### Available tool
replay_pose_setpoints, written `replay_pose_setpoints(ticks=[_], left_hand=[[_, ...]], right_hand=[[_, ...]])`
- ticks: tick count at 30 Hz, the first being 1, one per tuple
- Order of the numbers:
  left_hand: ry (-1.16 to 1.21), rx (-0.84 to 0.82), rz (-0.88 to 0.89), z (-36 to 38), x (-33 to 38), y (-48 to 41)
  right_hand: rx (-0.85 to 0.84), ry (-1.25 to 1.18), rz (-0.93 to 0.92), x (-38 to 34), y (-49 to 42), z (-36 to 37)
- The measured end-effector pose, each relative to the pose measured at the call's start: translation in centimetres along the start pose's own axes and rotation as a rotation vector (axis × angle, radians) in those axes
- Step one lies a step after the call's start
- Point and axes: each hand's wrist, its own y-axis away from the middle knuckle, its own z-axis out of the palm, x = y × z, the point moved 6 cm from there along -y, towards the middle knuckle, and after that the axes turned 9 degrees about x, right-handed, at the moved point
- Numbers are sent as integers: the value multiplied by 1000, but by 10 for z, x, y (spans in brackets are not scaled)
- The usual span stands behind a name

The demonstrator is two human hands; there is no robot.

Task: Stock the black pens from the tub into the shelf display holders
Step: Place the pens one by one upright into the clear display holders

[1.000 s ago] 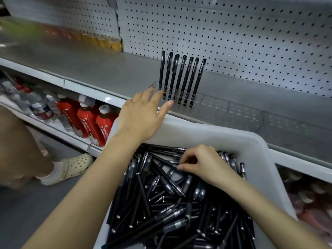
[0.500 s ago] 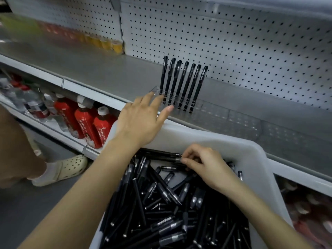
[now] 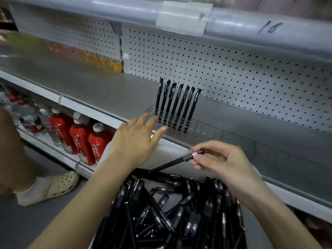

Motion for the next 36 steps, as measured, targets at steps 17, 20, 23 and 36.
replay_pose_setpoints(ticks=[17,20,23,36], left_hand=[[-1,17,31,10,6,-10],[-3,21,31,12,6,-12],[-9,23,30,14,5,-14],[-30,32,19,16,3,-21]], right_hand=[[478,281,-529,-87,-96,-36],[464,309,-521,-78,-102,-36],[472,323,-521,-77,-106,-39],[367,486,-437,-63,-122,-32]])
